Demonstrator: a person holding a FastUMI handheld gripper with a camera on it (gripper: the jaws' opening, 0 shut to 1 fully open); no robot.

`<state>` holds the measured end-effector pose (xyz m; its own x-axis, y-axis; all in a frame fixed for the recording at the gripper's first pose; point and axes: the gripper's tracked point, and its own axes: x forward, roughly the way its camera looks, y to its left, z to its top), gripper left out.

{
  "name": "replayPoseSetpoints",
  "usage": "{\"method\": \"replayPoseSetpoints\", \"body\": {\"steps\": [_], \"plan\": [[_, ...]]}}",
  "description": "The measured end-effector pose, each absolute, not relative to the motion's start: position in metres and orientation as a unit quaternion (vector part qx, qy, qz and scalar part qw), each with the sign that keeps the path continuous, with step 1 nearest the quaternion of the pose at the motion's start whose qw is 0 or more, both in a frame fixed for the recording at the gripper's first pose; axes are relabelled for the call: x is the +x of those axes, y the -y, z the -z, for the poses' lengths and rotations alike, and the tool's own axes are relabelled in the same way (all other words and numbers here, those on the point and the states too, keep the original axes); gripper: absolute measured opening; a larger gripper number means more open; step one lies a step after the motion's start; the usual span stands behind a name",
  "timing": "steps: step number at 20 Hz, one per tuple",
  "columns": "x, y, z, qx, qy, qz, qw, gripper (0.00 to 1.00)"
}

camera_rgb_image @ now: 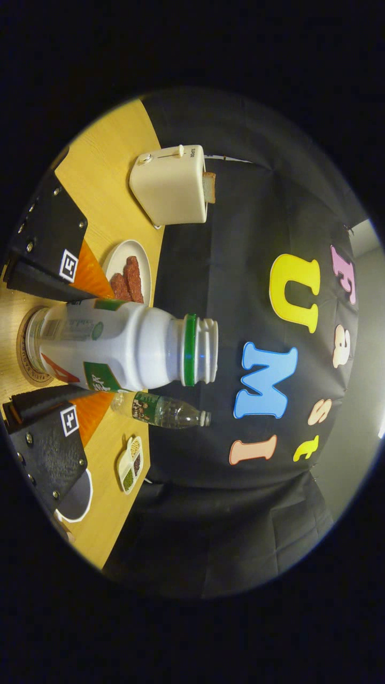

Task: Take the bottle from table, then pour the juice into the cup, finally place the bottle on the coaster

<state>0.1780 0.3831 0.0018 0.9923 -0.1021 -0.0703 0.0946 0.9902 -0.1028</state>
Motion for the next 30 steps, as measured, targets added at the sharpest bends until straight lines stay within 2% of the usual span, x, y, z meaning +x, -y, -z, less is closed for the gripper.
{"method": "replayPoseSetpoints", "body": {"steps": [4, 6, 8, 9, 12, 17, 21, 24, 27, 30], "plan": [[0.182, -0.379, -0.006, -0.034, -0.021, 0.05, 0.998, 0.69], [0.181, -0.381, -0.004, -0.023, -0.023, 0.045, 0.998, 0.73], [0.179, -0.39, -0.01, -0.021, -0.018, 0.028, 0.999, 0.99], [0.176, -0.391, -0.015, -0.024, -0.018, 0.027, 0.999, 0.96], [0.162, -0.395, -0.039, -0.03, -0.005, 0.017, 0.999, 0.96], [0.112, -0.401, -0.14, -0.03, 0.057, -0.002, 0.998, 0.96], [0.074, -0.429, -0.185, -0.026, 0.075, -0.076, 0.994, 0.96], [0.057, -0.386, -0.17, -0.042, 0.061, -0.059, 0.996, 0.96], [0.046, -0.319, -0.127, -0.078, 0.04, -0.042, 0.995, 0.96], [0.035, -0.247, -0.073, -0.108, 0.012, -0.07, 0.992, 0.97]]}}
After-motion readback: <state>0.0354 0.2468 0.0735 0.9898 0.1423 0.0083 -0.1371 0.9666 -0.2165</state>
